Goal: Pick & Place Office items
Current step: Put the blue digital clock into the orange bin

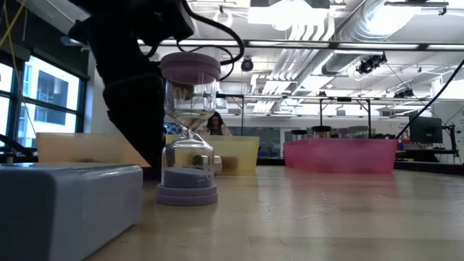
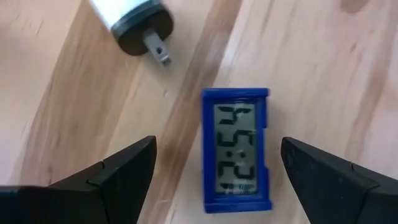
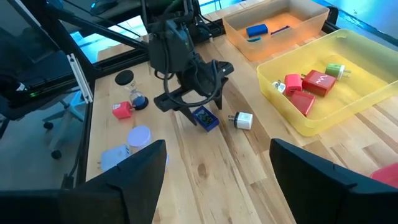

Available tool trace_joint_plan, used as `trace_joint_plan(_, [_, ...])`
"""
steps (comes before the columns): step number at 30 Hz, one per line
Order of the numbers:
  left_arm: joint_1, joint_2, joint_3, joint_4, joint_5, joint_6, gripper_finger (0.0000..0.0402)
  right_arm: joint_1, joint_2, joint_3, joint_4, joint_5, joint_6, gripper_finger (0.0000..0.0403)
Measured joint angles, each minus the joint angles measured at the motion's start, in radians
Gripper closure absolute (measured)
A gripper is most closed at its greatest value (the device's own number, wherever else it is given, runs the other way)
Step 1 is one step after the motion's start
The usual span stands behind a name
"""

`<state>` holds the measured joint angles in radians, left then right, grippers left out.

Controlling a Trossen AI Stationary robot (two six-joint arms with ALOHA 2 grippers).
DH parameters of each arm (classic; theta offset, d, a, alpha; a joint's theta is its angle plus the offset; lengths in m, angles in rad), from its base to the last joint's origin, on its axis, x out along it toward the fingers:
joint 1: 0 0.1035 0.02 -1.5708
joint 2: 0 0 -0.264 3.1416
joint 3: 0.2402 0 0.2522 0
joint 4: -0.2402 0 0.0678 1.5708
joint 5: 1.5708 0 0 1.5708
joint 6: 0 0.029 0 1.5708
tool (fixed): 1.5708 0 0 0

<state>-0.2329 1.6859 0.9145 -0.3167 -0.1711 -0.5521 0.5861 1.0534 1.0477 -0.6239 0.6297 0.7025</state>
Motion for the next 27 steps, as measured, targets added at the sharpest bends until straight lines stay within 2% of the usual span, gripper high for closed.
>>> trace_joint_plan(7, [0.004, 0.053, 0.002, 0.007, 0.009, -0.028, 0.0076, 0.000, 0.000, 0.000, -0.001, 0.000, 0.000, 0.0126])
trace_joint_plan(12, [-0.001, 0.058, 0.001, 0.003, 0.010, -0.054, 0.0098, 0.000, 0.000, 0.000, 0.000, 0.000, 0.000, 0.0126])
trace_joint_plan(17, [-0.009, 0.060, 0.000, -0.012, -0.005, -0.103, 0.0160, 0.000, 0.000, 0.000, 0.000, 0.000, 0.000, 0.0126])
trace_joint_plan(23, [-0.008, 0.056, -0.001, -0.027, 0.001, -0.133, 0.0277, 0.000, 0.000, 0.000, 0.000, 0.000, 0.000, 0.0126])
trace_joint_plan(27, [-0.004, 0.022, 0.000, -0.059, 0.024, -0.135, 0.0279, 0.000, 0.000, 0.000, 0.000, 0.000, 0.000, 0.0126])
